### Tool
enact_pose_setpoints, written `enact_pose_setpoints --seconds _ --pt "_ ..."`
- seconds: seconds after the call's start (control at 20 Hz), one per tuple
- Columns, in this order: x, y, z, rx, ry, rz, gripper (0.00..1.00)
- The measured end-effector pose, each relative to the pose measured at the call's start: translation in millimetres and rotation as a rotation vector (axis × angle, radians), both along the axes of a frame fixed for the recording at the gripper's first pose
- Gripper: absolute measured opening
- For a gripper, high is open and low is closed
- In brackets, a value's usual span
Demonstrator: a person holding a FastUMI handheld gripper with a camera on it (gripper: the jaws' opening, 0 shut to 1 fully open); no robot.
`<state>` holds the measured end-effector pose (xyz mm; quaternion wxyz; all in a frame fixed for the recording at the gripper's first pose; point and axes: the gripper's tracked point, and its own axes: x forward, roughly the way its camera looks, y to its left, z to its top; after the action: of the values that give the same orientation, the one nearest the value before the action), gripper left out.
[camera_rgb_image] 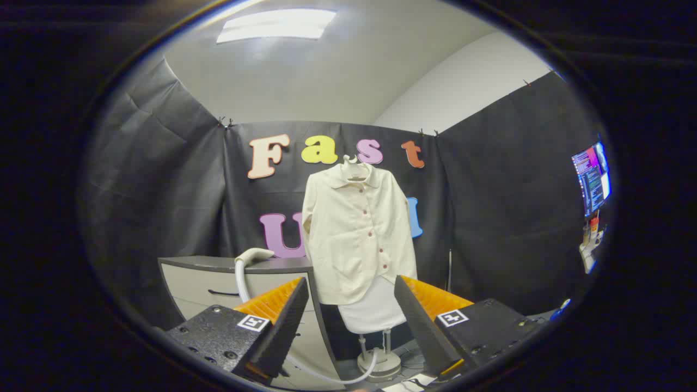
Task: Iron the clothes twice with a garment steamer, once on the left side and once on the right side.
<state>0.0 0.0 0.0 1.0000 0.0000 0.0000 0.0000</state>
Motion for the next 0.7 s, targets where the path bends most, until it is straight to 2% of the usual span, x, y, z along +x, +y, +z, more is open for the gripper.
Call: enact_pose_setpoints --seconds 0.7 --pt "29.2 48.3 3.4 0.016 -0.024 0.058 0.96"
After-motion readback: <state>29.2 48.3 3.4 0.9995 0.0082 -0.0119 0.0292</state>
